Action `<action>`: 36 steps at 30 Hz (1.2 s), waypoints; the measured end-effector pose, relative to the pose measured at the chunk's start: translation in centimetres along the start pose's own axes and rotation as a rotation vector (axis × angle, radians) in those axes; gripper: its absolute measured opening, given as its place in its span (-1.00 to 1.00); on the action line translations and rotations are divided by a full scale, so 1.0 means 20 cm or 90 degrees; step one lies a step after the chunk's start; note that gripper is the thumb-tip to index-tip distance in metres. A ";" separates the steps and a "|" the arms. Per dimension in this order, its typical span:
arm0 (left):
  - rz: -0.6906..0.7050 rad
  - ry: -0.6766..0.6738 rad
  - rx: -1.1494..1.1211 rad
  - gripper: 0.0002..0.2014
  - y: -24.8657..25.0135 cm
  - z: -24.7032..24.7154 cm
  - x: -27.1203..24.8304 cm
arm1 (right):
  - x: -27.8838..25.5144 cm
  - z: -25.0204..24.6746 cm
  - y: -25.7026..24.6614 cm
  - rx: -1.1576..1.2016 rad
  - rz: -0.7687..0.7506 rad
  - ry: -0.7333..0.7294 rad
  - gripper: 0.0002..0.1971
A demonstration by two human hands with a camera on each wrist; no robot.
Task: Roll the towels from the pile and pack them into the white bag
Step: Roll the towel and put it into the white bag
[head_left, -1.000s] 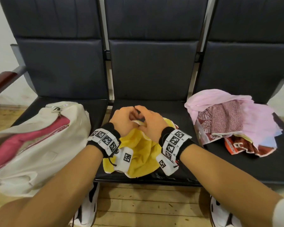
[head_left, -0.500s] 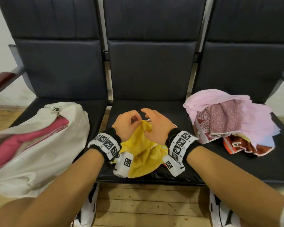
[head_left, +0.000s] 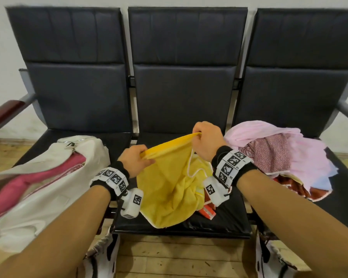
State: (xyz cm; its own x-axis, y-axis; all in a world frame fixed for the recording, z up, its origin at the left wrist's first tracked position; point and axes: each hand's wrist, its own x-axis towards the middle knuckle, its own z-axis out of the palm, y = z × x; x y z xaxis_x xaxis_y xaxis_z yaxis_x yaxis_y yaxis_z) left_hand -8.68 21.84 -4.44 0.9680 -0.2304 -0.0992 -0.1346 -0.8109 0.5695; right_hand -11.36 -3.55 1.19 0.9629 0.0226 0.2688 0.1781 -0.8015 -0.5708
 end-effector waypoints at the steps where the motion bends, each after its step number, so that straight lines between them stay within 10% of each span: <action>1: -0.011 0.038 0.000 -0.80 -0.01 -0.05 0.01 | 0.01 -0.04 0.01 -0.004 0.007 0.013 -0.89; 12: 0.058 0.436 -0.076 -0.93 0.23 -0.68 0.06 | 0.29 -0.41 -0.08 -0.213 -0.074 0.008 -0.75; 24: 0.173 0.624 -0.211 -0.79 0.61 -1.02 0.09 | 0.46 -0.87 -0.39 -0.201 -0.018 0.221 -0.85; 30: 0.005 0.368 -0.407 -0.78 0.60 -0.84 0.15 | 0.43 -0.70 -0.23 0.001 0.070 0.049 -0.79; 36: -0.087 0.252 -0.673 -0.88 0.59 -0.73 0.27 | 0.48 -0.53 -0.16 0.574 0.328 -0.004 -0.86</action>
State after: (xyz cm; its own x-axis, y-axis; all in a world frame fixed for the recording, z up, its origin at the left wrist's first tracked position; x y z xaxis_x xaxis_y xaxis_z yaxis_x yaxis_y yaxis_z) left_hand -2.00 18.84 13.68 0.9851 0.1633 -0.0547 0.0409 0.0866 0.9954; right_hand -4.88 -7.19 13.80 0.9658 -0.1909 -0.1754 -0.1730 0.0291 -0.9845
